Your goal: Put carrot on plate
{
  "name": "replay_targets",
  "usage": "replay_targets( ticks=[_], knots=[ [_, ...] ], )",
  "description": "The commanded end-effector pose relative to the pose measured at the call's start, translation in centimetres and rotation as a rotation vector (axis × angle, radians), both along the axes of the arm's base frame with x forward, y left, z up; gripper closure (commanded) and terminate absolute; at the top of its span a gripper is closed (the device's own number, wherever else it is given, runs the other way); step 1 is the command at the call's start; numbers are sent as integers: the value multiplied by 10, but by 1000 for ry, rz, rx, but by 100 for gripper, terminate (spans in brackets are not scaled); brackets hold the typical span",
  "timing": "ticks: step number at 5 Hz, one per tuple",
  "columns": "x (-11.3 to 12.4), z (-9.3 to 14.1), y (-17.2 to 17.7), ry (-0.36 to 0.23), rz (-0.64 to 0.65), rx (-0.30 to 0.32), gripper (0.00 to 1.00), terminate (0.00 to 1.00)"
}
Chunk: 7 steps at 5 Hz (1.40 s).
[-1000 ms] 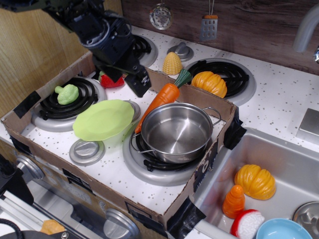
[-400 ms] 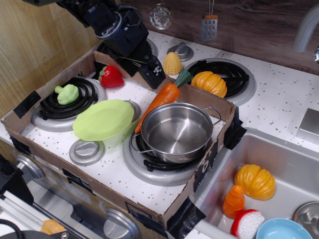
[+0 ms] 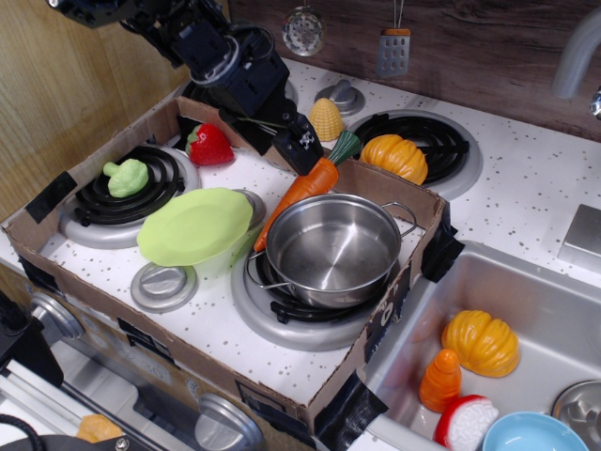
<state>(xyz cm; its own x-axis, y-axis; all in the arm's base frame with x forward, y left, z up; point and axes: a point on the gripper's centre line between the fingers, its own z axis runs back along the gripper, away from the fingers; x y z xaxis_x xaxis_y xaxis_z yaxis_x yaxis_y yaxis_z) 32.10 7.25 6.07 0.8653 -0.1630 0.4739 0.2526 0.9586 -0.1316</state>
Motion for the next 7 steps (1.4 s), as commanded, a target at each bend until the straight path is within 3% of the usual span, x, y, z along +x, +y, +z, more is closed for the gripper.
replay_targets(
  ticks=[1, 3, 4, 5, 7],
  knots=[
    [3, 1, -7, -38, -3, -34, 0, 0],
    [0, -15, -14, -44, -8, -87, 0, 0],
    [11, -20, -15, -59, -16, -99, 0, 0],
    [12, -15, -11, -58, -35, -83, 100, 0],
    [4, 17, 3, -61, -27, 14, 100, 0]
  ],
)
